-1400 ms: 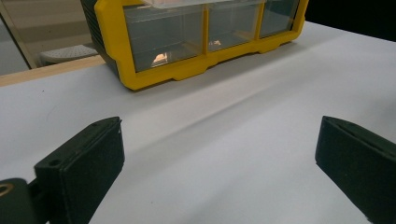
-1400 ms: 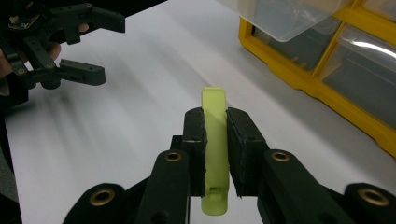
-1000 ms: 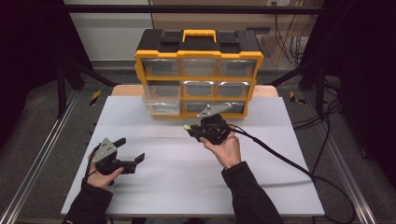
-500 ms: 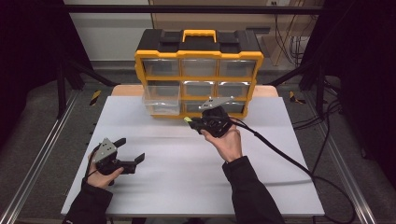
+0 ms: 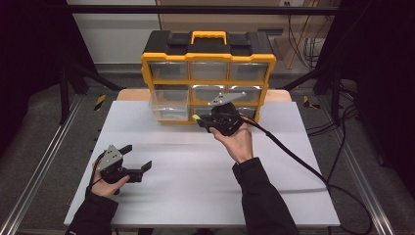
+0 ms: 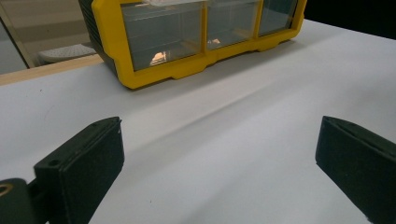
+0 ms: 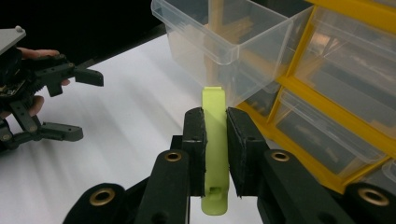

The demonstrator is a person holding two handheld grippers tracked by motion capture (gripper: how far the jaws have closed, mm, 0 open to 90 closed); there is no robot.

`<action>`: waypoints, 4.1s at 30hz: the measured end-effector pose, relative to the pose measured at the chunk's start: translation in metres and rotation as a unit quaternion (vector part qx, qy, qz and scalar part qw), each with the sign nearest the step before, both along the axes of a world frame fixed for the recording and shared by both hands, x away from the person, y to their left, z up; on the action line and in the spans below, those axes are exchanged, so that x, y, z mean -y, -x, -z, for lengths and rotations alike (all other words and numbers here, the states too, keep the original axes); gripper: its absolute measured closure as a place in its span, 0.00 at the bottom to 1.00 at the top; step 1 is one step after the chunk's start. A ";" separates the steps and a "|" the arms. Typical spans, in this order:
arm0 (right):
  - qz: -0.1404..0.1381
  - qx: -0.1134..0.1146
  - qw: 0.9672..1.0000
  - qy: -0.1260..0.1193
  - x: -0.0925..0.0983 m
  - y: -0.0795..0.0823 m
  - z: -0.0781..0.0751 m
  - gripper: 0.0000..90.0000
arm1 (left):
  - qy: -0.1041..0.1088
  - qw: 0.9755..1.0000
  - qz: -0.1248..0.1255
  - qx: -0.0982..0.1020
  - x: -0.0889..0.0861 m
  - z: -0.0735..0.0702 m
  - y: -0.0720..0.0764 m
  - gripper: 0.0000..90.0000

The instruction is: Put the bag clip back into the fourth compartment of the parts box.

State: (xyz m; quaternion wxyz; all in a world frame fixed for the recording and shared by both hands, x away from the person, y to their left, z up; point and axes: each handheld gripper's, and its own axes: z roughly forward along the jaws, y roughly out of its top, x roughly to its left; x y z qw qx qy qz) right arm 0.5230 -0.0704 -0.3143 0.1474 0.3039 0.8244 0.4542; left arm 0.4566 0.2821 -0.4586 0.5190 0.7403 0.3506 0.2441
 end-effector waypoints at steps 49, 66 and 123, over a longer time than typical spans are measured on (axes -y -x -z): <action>0.007 0.020 1.000 -0.015 -0.017 -0.034 -0.029 0.87 | -0.003 1.000 0.003 -0.001 0.000 0.001 0.000 0.01; 0.007 0.030 0.999 -0.013 -0.029 -0.044 -0.037 0.87 | -0.002 1.000 0.004 -0.001 0.000 0.001 0.000 0.01; 0.004 0.033 0.999 -0.008 -0.069 -0.083 -0.033 0.87 | -0.002 1.000 0.005 -0.003 -0.001 0.002 -0.001 0.01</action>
